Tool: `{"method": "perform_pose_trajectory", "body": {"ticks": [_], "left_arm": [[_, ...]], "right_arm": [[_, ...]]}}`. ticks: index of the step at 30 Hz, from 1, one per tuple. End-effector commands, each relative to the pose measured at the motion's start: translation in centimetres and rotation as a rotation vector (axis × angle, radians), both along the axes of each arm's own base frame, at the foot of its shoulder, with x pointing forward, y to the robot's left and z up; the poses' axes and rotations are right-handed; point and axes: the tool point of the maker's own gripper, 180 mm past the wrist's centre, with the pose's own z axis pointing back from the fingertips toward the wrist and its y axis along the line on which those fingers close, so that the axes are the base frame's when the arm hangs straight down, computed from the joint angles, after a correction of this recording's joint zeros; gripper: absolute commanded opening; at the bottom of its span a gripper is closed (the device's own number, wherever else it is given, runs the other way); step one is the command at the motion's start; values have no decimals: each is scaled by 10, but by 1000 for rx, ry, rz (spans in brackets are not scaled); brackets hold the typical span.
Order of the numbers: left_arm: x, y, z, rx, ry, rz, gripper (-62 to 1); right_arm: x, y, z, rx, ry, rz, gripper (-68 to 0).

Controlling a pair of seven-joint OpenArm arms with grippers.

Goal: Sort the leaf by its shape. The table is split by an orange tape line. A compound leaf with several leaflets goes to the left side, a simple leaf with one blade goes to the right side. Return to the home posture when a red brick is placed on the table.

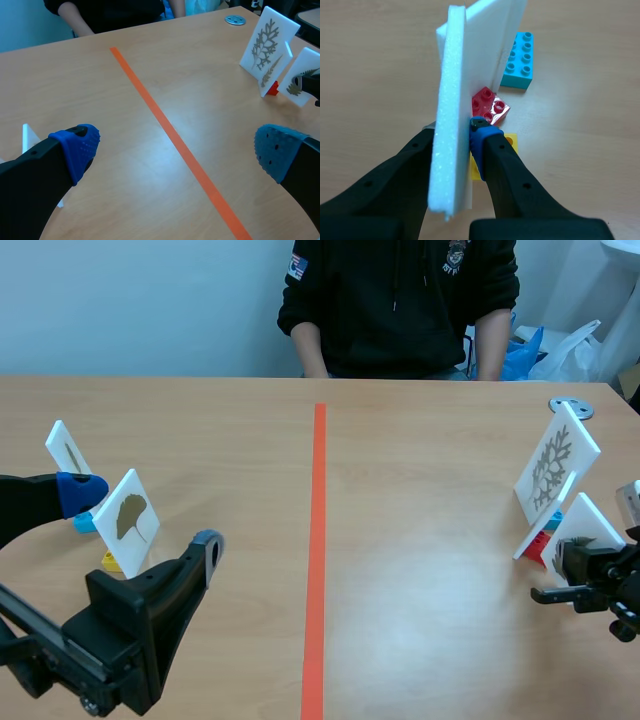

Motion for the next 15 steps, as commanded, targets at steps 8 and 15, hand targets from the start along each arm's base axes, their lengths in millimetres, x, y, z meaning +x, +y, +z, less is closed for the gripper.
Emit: {"method": "perform_pose_trajectory", "body": {"ticks": [8, 15], "left_arm": [[2, 0, 8, -15, -30, 2, 14], [2, 0, 8, -15, -30, 2, 14]], "right_arm": [[2, -6, 5, 10, -43, -16, -592], [3, -5, 6, 10, -51, -15, -499]]}}
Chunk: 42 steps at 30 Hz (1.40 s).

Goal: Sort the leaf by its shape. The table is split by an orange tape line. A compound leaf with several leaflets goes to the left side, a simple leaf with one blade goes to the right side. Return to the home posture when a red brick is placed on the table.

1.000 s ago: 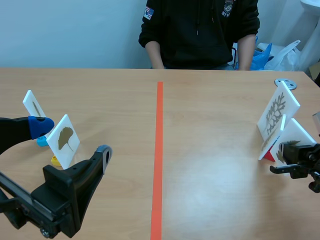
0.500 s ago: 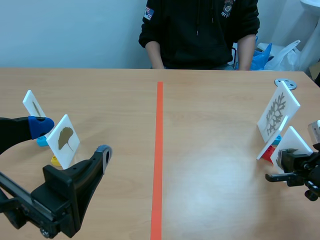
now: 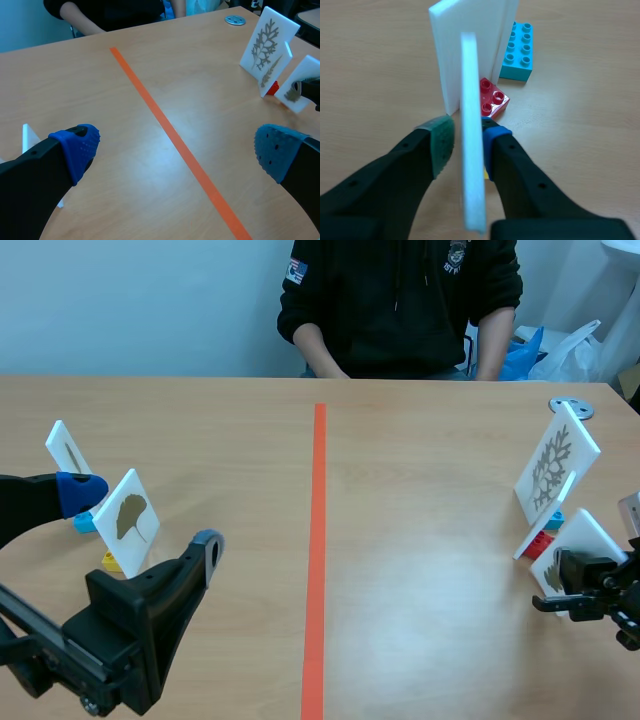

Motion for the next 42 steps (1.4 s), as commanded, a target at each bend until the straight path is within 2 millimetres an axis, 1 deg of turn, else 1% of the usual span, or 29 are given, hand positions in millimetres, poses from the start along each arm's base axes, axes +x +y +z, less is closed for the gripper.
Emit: {"method": "perform_pose_trajectory", "body": {"ticks": [1, 4, 10, 13, 15, 18, 21, 24, 26, 33, 38, 42], "left_arm": [[2, 0, 8, -15, -29, 2, 14], [2, 0, 8, -15, -29, 2, 14], [2, 0, 8, -15, -29, 2, 14], [2, 0, 8, -15, -29, 2, 14], [2, 0, 8, -15, -29, 2, 14], [2, 0, 8, -15, -29, 2, 14], [2, 0, 8, -15, -29, 2, 14], [2, 0, 8, -14, -29, 1, 14], [2, 0, 8, -14, -29, 1, 14], [2, 0, 8, -14, -29, 1, 14], [2, 0, 8, -14, -29, 2, 14], [2, 0, 8, -14, -29, 2, 14]], "right_arm": [[6, -2, 11, 2, -43, -4, -473], [7, -2, 12, 2, -50, -3, -410], [11, -2, 23, 7, -106, 0, -198], [9, -1, 32, 20, -126, 12, -128], [6, 0, 45, 34, -152, 33, -104], [1, 1, 69, 32, -195, 65, -68], [-6, 1, 95, 23, -238, 92, -4], [-14, 2, 118, 22, -264, 108, 4], [-19, 7, 132, 25, -270, 140, 4], [-39, 39, 174, 59, -279, 257, 4], [-52, 67, 188, 56, -262, 340, 4], [-60, 82, 193, 64, -249, 385, 4]]}}
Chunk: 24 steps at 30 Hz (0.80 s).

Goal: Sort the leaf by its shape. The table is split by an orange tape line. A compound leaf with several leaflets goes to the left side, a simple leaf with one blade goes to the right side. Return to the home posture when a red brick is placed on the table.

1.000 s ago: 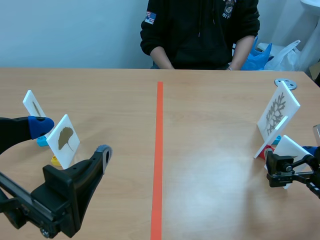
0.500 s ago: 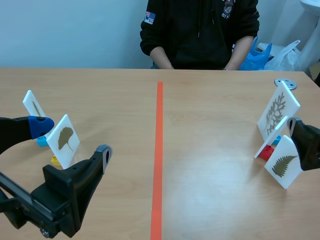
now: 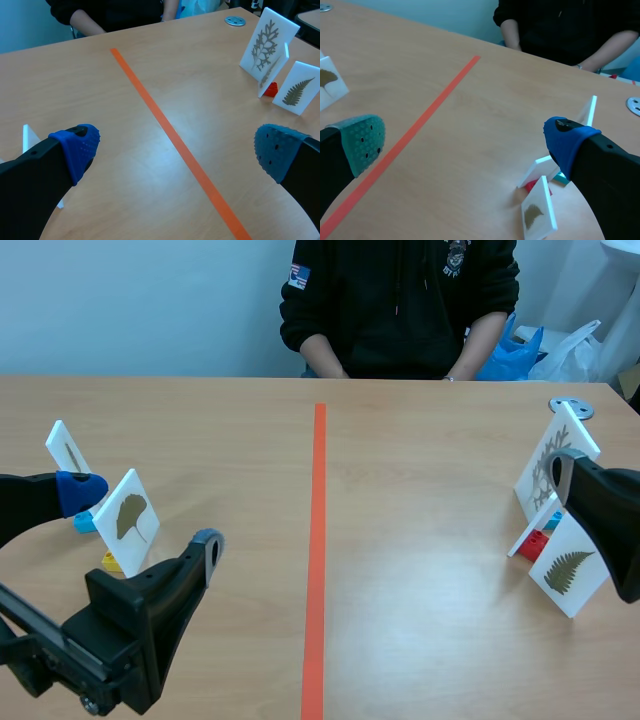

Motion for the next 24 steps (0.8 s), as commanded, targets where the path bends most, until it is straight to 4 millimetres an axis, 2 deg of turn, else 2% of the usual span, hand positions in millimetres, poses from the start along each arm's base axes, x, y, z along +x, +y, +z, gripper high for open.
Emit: {"method": "perform_pose_trajectory", "body": {"ticks": [1, 7, 24], "left_arm": [[2, 0, 8, -13, -27, 1, 14], [2, 0, 8, -13, -27, 1, 14], [2, 0, 8, -13, -27, 1, 14]], "right_arm": [[-1, 3, 5, 17, -10, 17, 4], [-4, 10, 7, 23, -3, 38, 4], [-4, 10, 7, 23, -5, 38, 4]]}}
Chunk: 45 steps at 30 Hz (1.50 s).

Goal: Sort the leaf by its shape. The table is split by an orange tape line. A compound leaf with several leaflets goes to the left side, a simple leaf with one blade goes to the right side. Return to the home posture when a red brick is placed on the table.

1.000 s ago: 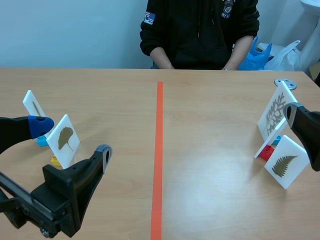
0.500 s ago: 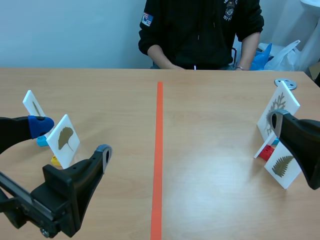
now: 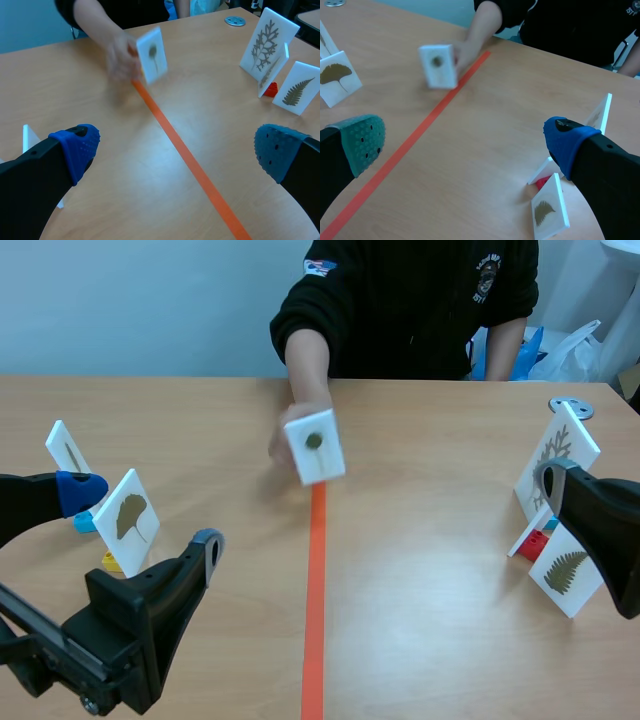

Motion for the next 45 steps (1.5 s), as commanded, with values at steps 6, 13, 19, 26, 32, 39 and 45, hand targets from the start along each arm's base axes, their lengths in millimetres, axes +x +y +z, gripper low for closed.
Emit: {"method": "perform_pose_trajectory", "body": {"ticks": [6, 13, 19, 26, 32, 39, 45], "left_arm": [[2, 0, 8, -13, -27, 1, 14], [2, 0, 8, -14, -27, 1, 14], [2, -1, 7, -13, -24, -2, 14], [4, -7, 2, -17, -25, -54, 14], [19, 2, -30, -3, 5, -69, 14], [34, -8, -61, -62, 15, -139, 14], [47, -29, -84, -59, 2, -209, 14]], "right_arm": [[1, 2, 7, 17, -25, 7, 4], [1, 2, 7, 17, -25, 7, 4], [1, 2, 7, 17, -25, 7, 4], [1, 2, 7, 15, -24, 8, 4], [1, 2, 7, 15, -24, 8, 4], [1, 2, 7, 11, -24, 7, 4], [2, 2, 7, 8, -24, 5, 4]]}}
